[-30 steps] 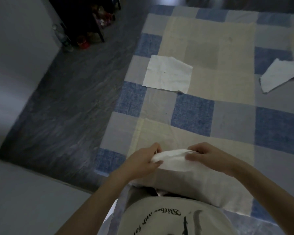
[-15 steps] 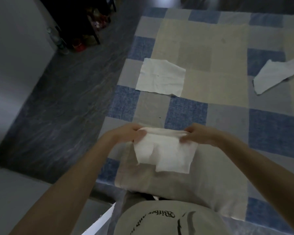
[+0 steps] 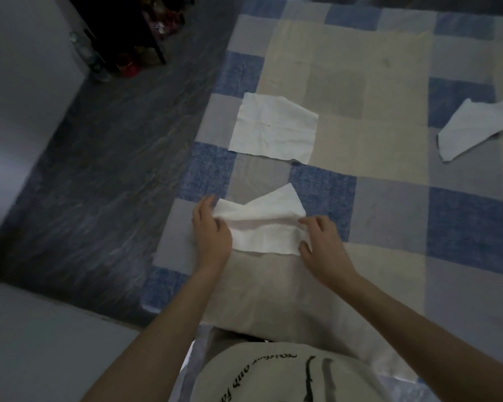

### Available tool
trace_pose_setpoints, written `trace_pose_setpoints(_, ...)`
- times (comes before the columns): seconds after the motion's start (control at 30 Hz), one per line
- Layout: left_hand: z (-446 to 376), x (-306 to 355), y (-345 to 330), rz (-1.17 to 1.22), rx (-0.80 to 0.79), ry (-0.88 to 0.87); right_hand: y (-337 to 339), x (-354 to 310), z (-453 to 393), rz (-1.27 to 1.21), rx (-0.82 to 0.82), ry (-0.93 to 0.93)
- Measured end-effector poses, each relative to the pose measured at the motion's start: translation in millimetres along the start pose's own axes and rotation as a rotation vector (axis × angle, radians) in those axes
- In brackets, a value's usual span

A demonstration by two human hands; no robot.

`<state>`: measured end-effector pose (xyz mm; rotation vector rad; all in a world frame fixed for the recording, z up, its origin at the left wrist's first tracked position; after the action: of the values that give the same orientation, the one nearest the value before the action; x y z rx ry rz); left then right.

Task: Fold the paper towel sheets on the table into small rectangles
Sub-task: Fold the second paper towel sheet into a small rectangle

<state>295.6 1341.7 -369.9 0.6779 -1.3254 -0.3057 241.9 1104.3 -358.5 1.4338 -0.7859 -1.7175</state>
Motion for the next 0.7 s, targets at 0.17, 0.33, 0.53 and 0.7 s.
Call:
trace_pose_setpoints(0.17, -19.6, -7.2, 7.4, -0.031, -0.049, -0.017, -8.2, 1.0, 5.0, 0.045, -0.026, -0.014)
trace_pose_setpoints(0.33, -39.0, -0.4, 8.6, 0.288, -0.202, 0.355, -3.7, -0.7, -14.4, 0.057, -0.137, -0.094)
trace_pose_setpoints(0.53, -34.0, 6.6, 30.8, 0.714, 0.083, 0.368, -0.8, -3.5, -14.9, 0.074, -0.206, -0.118)
trace_pose_setpoints(0.7, 7.8, -6.2, 24.6, -0.167, -0.22, -0.191, -1.6, -0.7, 2.8, -0.105, -0.227, -0.199)
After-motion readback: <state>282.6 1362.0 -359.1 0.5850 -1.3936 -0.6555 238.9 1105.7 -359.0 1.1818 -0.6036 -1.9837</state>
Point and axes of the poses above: each hand's wrist, its own z-axis away from the middle knuckle, its own y-axis out of the back of the hand, x = y × z, the point moved 5 cm from there along -z, towards the middle knuckle
